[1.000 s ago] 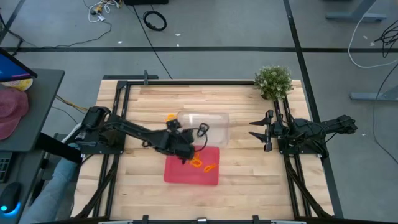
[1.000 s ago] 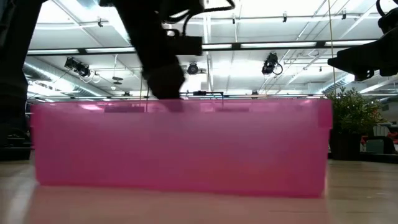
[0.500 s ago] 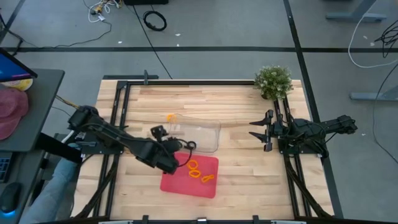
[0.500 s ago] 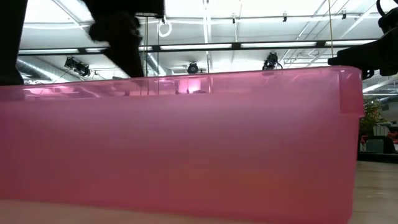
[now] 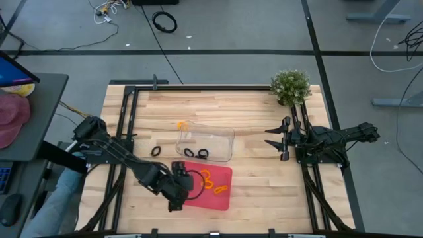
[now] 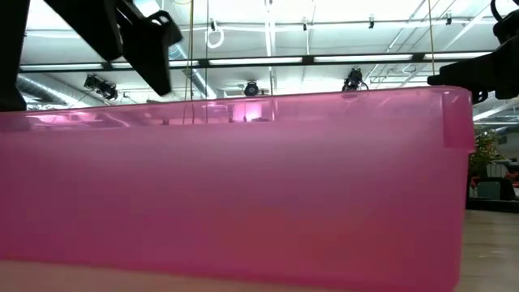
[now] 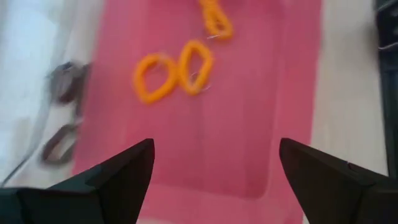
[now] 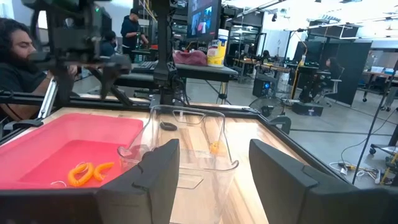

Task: Sort spring keychains
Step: Adjust the bins on the table

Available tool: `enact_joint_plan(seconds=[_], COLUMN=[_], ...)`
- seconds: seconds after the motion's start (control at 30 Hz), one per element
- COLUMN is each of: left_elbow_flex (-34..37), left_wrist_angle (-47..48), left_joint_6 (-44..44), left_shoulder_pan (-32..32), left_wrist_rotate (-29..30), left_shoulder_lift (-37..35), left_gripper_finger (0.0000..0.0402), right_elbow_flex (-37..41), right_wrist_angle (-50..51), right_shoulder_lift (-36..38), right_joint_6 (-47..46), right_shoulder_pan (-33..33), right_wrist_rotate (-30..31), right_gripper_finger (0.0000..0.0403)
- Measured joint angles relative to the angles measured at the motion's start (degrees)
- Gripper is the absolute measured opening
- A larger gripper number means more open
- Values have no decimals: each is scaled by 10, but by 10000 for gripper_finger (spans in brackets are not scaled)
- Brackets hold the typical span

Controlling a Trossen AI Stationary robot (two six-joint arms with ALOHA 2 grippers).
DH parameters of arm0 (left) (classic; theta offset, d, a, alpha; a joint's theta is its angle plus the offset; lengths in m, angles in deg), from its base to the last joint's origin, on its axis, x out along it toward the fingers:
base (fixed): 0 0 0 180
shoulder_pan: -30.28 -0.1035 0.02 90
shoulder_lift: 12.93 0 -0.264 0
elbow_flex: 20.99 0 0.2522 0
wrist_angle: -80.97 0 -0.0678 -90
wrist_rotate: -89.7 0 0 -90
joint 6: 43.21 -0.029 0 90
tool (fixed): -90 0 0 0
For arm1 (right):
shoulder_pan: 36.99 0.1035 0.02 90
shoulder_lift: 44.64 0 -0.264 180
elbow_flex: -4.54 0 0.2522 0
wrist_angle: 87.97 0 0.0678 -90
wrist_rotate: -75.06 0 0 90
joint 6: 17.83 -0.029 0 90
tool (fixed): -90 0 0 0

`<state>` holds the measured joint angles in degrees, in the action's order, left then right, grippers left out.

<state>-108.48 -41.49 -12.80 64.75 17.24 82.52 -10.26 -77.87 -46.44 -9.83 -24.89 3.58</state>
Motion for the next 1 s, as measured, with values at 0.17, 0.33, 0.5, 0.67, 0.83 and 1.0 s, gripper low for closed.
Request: enact_joint_plan(seconds=[0.17, 0.33, 0.5, 0.67, 0.83, 1.0], left_elbow_flex=[0, 0, 0, 0, 0, 0], left_wrist_angle=[-58, -37, -55, -117, -204, -277], left_joint_6=[-90, -101, -99, -100, -101, -132], left_shoulder_pan=[-41, -107, -165, -187, -178, -169], left_wrist_rotate=[-39, -41, 18, 42, 5, -77], left_shoulder_lift=[57, 108, 126, 126, 124, 124], left_gripper_finger=[348, 348, 348, 348, 348, 348], right_elbow_flex=[0, 0, 0, 0, 0, 0], right_wrist_angle=[-1, -1, -1, -1, -1, -1], right_shoulder_lift=[0, 0, 0, 0, 0, 0], right_joint_6=[0, 0, 0, 0, 0, 0], right_shoulder_pan=[0, 0, 0, 0, 0, 0], right_wrist_rotate=[0, 0, 0, 0, 0, 0], right_gripper_finger=[198, 198, 198, 198, 198, 198])
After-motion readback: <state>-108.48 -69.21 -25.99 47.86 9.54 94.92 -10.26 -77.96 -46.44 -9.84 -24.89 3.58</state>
